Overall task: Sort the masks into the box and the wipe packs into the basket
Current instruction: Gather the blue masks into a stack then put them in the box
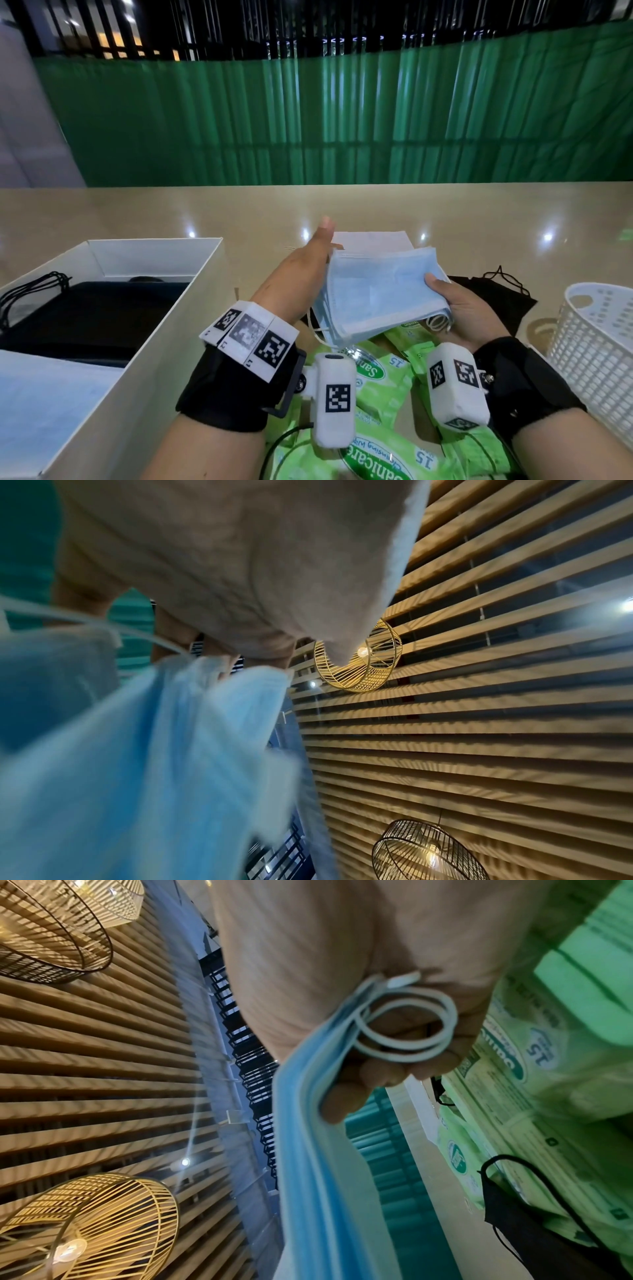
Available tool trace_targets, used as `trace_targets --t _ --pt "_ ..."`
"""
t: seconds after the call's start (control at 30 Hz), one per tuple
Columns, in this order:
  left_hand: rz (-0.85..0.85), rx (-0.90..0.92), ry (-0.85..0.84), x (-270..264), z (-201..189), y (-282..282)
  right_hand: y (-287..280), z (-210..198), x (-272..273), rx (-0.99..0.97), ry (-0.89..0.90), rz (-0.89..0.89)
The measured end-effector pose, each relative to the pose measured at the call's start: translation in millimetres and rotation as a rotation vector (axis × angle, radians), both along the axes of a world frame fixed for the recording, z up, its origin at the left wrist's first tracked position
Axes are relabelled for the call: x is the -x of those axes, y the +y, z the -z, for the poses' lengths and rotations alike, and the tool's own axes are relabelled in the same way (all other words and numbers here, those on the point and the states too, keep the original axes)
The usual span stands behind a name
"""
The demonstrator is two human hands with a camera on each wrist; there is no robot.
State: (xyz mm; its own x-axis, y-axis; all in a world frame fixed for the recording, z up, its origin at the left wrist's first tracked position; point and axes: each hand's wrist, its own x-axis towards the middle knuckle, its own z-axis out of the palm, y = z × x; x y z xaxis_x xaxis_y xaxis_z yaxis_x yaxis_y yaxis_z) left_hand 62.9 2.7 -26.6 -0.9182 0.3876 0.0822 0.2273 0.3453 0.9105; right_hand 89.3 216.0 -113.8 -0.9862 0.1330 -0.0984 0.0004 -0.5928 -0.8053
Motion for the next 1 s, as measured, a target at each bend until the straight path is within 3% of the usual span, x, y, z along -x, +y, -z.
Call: trace_targets --t 0.17,0.47,0.8,0.9,1.0 --pt "0.027 0.07 0.057 5 9 -2 -1 1 1 -0.051 -0.03 0.044" --pt "-0.063 -0.222 0.058 20 14 -10 0 -3 -1 0.009 -0.026 0.02" --pt "-0.165 -0.54 -0.17 39 18 -26 2 -5 -2 0.063 -0.013 0.061" --pt "-0.096 -0.468 -0.223 37 19 -24 -1 -6 -2 0.085 -0.003 0.062" --pt "-0.055 -0.256 -0.246 35 22 -19 0 -5 0 0.138 0.03 0.115"
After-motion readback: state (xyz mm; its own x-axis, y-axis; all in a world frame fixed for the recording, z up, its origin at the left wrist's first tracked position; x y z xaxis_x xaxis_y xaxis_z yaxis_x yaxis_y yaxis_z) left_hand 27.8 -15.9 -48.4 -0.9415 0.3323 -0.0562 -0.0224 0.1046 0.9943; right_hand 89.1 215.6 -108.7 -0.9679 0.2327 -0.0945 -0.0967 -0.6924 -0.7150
